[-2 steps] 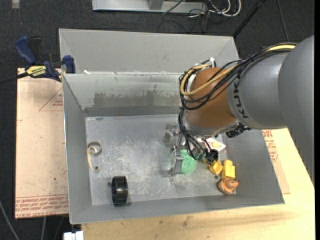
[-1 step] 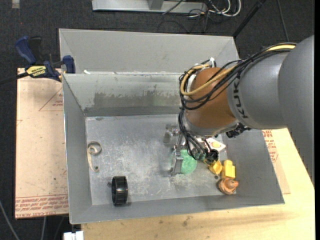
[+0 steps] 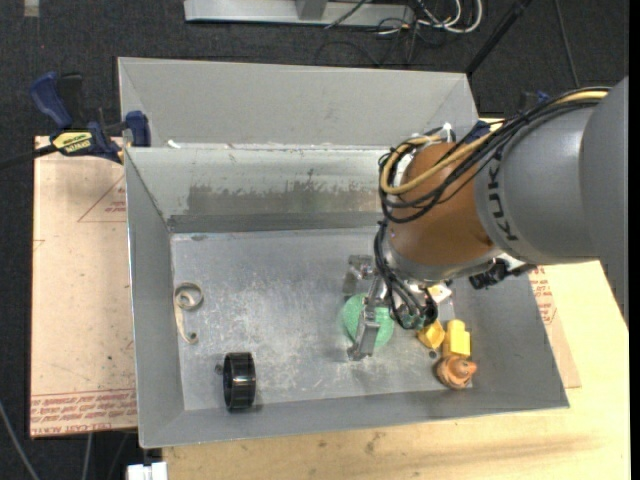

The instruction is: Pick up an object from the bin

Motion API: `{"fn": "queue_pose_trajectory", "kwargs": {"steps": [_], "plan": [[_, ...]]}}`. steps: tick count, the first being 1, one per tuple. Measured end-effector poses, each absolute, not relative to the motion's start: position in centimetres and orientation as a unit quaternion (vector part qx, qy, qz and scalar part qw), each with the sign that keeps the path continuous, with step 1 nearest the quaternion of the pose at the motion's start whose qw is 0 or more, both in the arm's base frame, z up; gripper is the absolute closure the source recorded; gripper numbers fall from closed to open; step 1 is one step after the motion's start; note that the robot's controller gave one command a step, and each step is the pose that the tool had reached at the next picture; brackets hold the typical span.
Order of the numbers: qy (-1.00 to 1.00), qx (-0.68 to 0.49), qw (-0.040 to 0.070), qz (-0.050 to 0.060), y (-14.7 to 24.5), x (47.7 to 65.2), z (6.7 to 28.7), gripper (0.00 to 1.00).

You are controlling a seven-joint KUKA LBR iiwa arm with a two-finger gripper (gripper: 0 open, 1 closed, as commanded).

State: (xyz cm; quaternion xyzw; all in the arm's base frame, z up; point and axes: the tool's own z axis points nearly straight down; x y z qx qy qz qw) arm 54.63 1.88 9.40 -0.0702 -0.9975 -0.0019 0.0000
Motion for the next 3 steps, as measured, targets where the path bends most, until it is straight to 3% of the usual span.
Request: {"fn": "queue_pose_trajectory", "kwargs": {"steps": [1, 2, 3], "plan": [[-0.999, -0.051, -0.001, 0.0, -3.0, 59.8, 7.2, 1.0], [-0.999, -0.051, -0.001, 0.0, -3.0, 59.8, 7.2, 1.0], [-0.999, -0.049, 0.002, -0.001, -2.9, 59.7, 12.5, 1.0]]}}
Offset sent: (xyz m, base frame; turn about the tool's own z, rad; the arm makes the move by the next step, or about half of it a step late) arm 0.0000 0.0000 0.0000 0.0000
